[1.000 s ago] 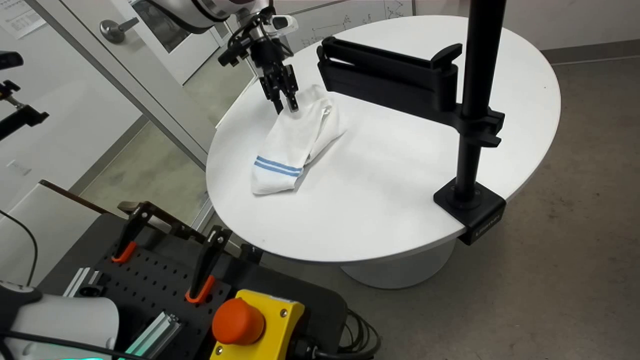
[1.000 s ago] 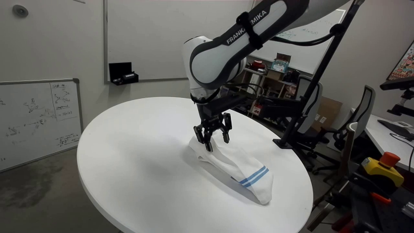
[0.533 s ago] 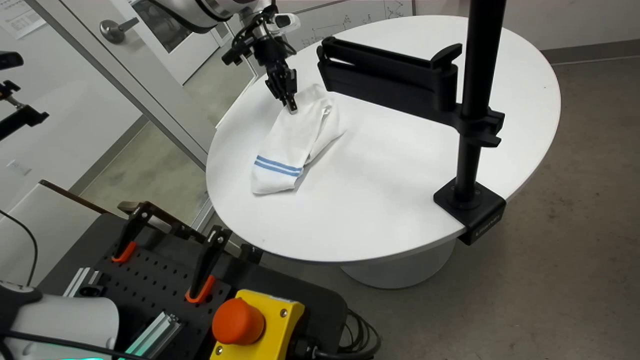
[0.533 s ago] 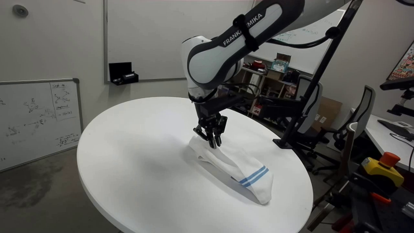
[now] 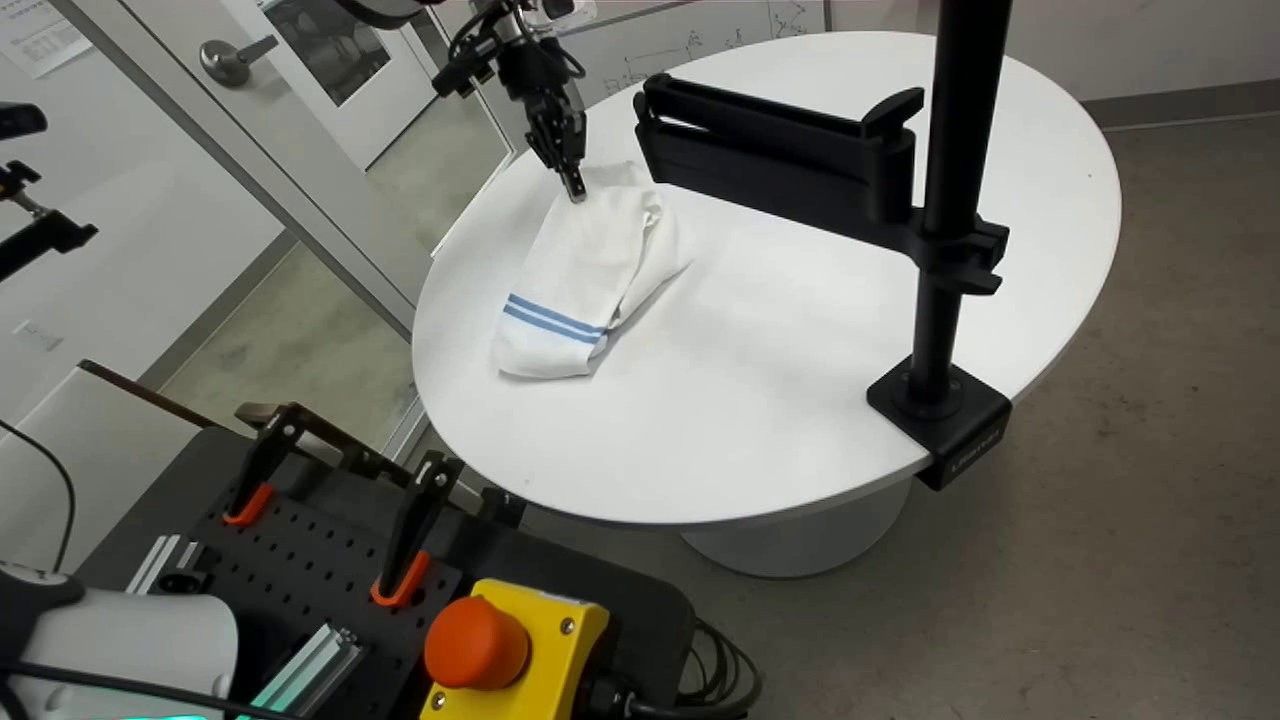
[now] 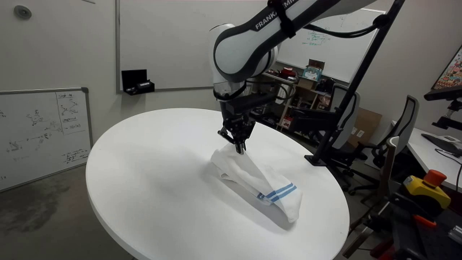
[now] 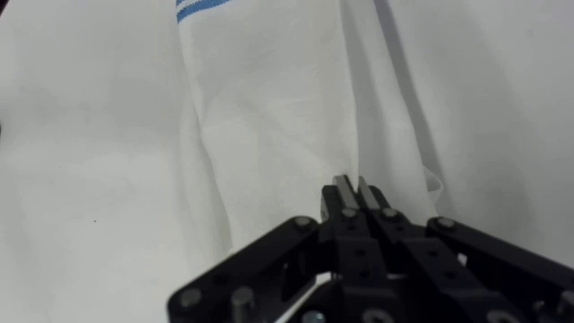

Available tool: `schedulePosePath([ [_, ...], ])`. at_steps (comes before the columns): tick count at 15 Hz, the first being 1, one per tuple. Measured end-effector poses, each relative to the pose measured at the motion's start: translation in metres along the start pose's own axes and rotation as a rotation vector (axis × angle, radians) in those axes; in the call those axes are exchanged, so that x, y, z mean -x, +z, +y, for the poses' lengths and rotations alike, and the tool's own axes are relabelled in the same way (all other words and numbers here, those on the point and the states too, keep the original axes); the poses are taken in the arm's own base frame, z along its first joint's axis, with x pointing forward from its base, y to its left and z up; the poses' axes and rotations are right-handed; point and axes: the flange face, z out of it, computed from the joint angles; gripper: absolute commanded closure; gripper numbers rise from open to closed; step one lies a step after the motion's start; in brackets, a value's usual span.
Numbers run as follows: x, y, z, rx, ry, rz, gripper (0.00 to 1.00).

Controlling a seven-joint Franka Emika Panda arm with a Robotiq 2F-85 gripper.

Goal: Hang the cloth on the stand

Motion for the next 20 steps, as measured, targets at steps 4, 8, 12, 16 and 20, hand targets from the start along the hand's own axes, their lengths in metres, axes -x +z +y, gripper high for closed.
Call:
schedulePosePath([
  [4,0.025,-0.037,0.016,-0.041,0.011,0.005,1.00],
  [8,0.066,-0.077,0.040,-0.079,0.012,0.025,1.00],
  [12,0.117,-0.114,0.071,-0.118,0.024,0.048,1.00],
  [16,0.171,-0.151,0.109,-0.171,0.082,0.093,1.00],
  [20,0.220,-0.191,0.152,-0.246,0.182,0.156,1.00],
])
